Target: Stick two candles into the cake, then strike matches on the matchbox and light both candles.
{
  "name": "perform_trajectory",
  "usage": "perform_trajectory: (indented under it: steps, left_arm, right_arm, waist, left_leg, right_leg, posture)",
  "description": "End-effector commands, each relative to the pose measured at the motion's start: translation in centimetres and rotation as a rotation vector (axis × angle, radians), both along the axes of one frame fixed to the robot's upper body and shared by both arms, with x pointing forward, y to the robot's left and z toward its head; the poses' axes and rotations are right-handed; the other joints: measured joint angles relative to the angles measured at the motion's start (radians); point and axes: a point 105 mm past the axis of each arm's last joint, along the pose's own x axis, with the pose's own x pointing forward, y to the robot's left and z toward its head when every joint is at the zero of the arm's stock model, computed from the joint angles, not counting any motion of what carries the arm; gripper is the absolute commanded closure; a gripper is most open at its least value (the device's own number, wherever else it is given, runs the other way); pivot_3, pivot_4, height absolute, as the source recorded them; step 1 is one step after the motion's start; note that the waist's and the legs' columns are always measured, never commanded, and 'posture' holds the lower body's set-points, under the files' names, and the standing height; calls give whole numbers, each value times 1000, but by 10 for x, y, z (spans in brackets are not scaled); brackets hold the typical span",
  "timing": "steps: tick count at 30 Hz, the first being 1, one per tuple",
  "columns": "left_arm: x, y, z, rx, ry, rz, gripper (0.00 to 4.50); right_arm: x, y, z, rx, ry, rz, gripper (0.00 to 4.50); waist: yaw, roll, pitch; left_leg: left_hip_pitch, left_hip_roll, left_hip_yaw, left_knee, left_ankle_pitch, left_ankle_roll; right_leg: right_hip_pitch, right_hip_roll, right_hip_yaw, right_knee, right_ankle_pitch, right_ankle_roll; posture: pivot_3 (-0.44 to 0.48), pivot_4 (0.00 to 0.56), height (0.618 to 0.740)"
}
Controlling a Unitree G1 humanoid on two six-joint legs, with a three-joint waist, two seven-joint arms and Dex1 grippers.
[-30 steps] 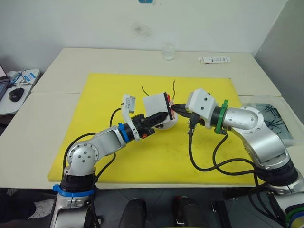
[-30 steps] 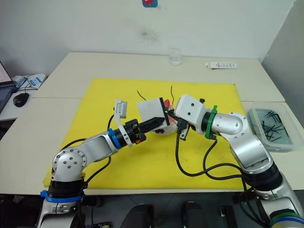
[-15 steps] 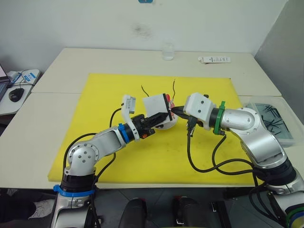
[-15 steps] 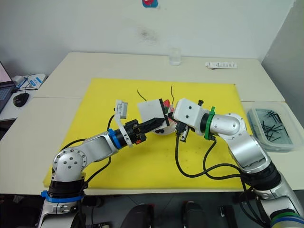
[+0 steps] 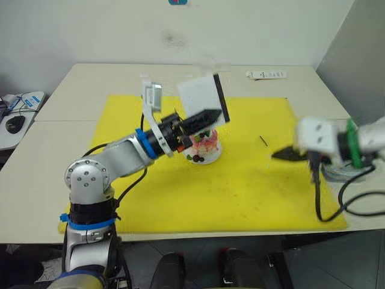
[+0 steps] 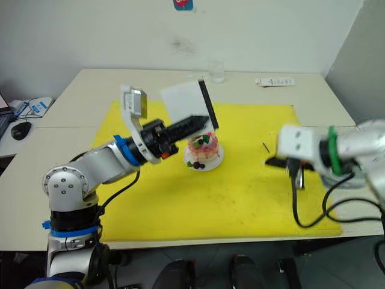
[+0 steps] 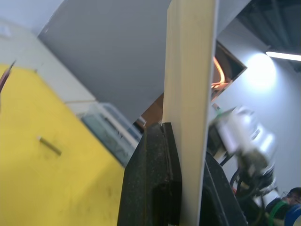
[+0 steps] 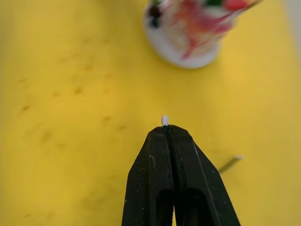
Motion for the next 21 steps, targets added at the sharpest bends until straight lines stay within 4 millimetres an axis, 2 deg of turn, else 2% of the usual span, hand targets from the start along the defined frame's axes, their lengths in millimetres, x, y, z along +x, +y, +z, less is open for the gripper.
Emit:
perform_trajectory:
  steps: [1,5,9,16,21]
  left_arm:
    - [-7,-5,10,18,-67,-31,4500]
    - [-8,-8,5,43,-64,-39,4500]
    - [-6,-11,-11,87,-48,-21,4500]
    - [-4,-19,-20,66,-29,18,4500]
    - [-3,-21,-21,58,-28,30,4500]
  right_arm:
    - [-1,6,9,56,-20,-8,4462]
    - [0,21,14,130,-65,5,4462]
    - [0,39,18,190,-124,41,4462]
    - [0,63,10,203,-178,103,4462]
    - [4,71,6,206,-198,118,4462]
  waist:
    - [9,0,0]
    - [16,0,0]
    - [15,0,0]
    - [16,0,0]
    - [16,0,0]
  left_leg:
    - [-1,0,0,0,0,0]
    - [-2,1,0,0,0,0]
    - [-3,0,2,0,0,0]
    - [-4,-1,2,0,0,0]
    - [-3,-1,2,1,0,0]
  right_leg:
    - [0,2,0,0,0,-1]
    - [-1,2,1,-1,-1,-1]
    - [-1,1,3,-1,-2,2]
    - [-1,0,2,-1,-2,3]
    - [-1,0,2,0,-1,4]
  posture:
    - [0,150,740]
    - [0,150,740]
    - [0,150,740]
    - [0,150,740]
    - [0,150,740]
